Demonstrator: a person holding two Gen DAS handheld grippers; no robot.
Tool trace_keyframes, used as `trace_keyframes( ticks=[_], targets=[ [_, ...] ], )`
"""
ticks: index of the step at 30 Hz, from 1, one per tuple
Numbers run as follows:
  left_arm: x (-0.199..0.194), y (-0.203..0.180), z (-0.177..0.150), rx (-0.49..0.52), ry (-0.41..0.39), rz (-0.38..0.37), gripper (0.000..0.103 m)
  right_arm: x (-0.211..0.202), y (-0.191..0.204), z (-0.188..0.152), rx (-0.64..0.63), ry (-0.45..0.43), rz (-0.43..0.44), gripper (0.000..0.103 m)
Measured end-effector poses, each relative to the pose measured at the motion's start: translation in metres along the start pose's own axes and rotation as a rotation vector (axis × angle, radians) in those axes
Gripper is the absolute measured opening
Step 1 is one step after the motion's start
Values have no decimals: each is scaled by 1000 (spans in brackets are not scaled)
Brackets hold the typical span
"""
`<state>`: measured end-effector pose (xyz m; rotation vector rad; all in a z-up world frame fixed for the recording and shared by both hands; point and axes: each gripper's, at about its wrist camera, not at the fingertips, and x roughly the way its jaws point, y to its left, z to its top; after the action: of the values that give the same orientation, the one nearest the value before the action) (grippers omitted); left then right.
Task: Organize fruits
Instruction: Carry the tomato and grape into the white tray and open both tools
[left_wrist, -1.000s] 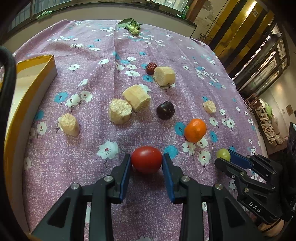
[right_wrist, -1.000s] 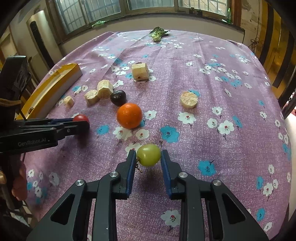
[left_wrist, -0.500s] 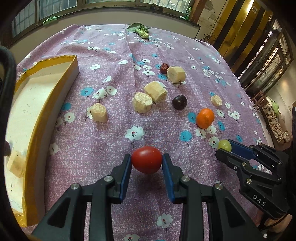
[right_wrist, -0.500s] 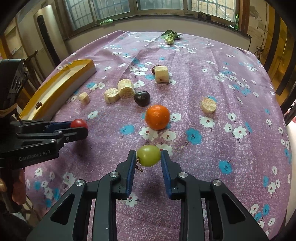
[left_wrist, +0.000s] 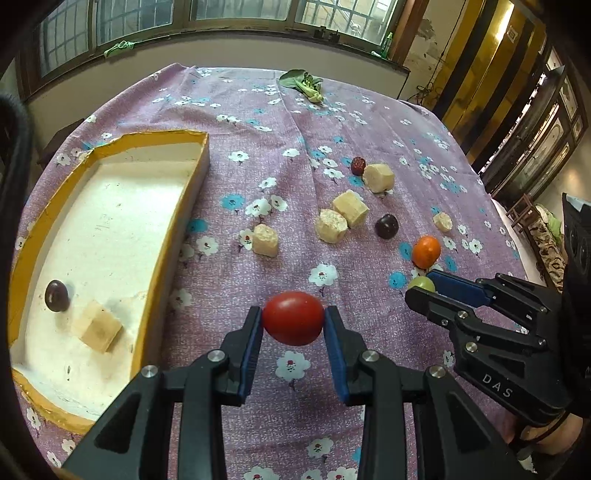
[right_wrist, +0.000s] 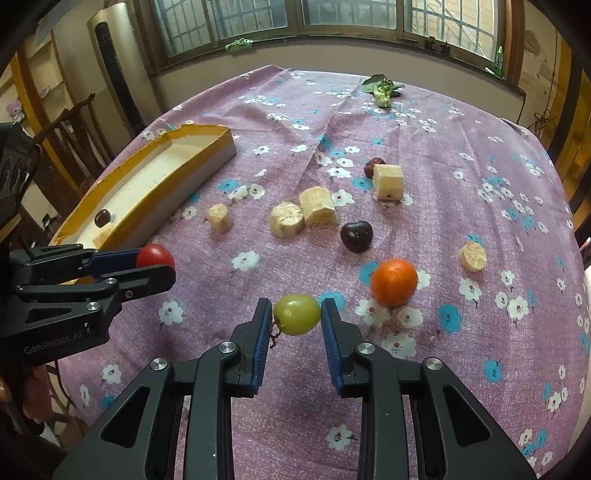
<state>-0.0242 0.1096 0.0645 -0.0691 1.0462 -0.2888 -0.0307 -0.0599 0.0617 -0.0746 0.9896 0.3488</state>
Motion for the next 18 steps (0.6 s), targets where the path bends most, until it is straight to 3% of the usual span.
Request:
trace_keyframes(
  ticks=[8, 15, 18],
  targets=[
    [-22, 34, 5, -43, -37, 25, 36, 3, 31, 24, -61, -24, 30, 26],
    [-24, 47, 2, -48, -28, 31, 36, 22, 22, 17, -60, 57, 32, 27],
    [-22, 41, -1, -38, -20, 16, 36, 28, 19, 6, -69, 79, 51, 36]
  ],
)
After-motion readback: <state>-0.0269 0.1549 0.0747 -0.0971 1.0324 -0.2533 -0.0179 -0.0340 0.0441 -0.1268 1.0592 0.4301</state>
